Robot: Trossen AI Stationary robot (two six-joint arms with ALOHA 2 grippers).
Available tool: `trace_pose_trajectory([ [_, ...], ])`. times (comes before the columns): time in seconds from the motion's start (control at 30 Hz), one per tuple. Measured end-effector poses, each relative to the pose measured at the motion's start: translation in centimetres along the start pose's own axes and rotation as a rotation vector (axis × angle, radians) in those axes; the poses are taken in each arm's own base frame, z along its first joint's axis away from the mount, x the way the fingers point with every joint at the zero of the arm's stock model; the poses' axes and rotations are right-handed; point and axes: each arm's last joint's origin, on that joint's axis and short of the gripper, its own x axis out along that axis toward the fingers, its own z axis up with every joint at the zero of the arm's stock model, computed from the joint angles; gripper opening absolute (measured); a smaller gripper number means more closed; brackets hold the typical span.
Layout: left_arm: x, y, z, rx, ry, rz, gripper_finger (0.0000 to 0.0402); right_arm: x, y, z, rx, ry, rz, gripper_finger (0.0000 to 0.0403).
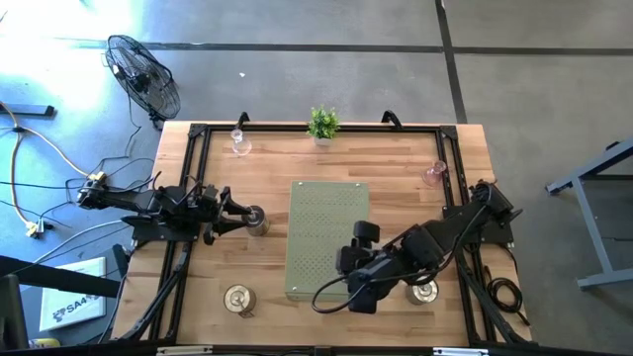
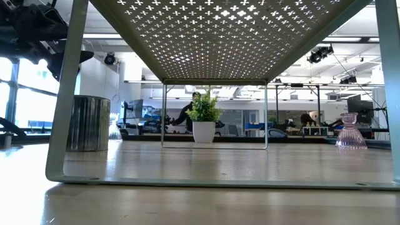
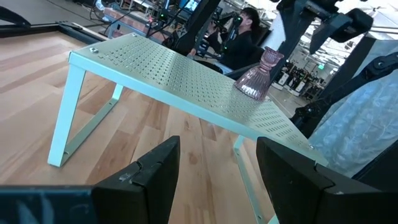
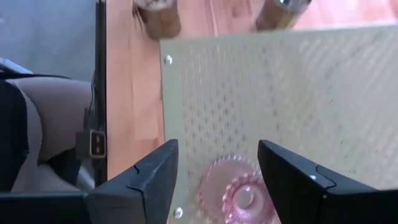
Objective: Pick & Place candle stick holders
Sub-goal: Put the pink scented candle on the shelf aligned with the purple candle holder
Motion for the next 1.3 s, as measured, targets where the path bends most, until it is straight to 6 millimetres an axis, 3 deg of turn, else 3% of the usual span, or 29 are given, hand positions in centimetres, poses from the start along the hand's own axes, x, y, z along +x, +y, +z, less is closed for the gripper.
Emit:
trace_pose_trajectory([
  [0.33, 0.0, -0.1, 0.0, 0.003, -0.005, -0.014, 0.0209, -4.6, 1.9, 1.3, -0.183, -0.302, -0.072, 0.0216],
  [0.6, 0.0, -0.1, -0.2, 0.175, 0.033, -0.062, 0.0209, -6.7, 4.8, -1.1, -0.239, -0.397, -0.149, 0.0216],
  [1.03, 0.0, -0.3, 0.0, 0.140, 0.017, -0.081, 0.0212, -8.5, 6.7, -3.9, -0.209, -0.459, -0.221, 0.0216],
  [1.17, 0.0, -0.3, 0.0, 0.139, 0.017, -0.080, 0.0245, -8.5, 6.7, -4.0, -0.199, -0.458, -0.218, 0.0216],
  [1.3, 0.0, -0.3, 0.0, 0.139, 0.016, -0.079, 0.0312, -8.5, 6.7, -4.0, -0.199, -0.458, -0.219, 0.0216],
])
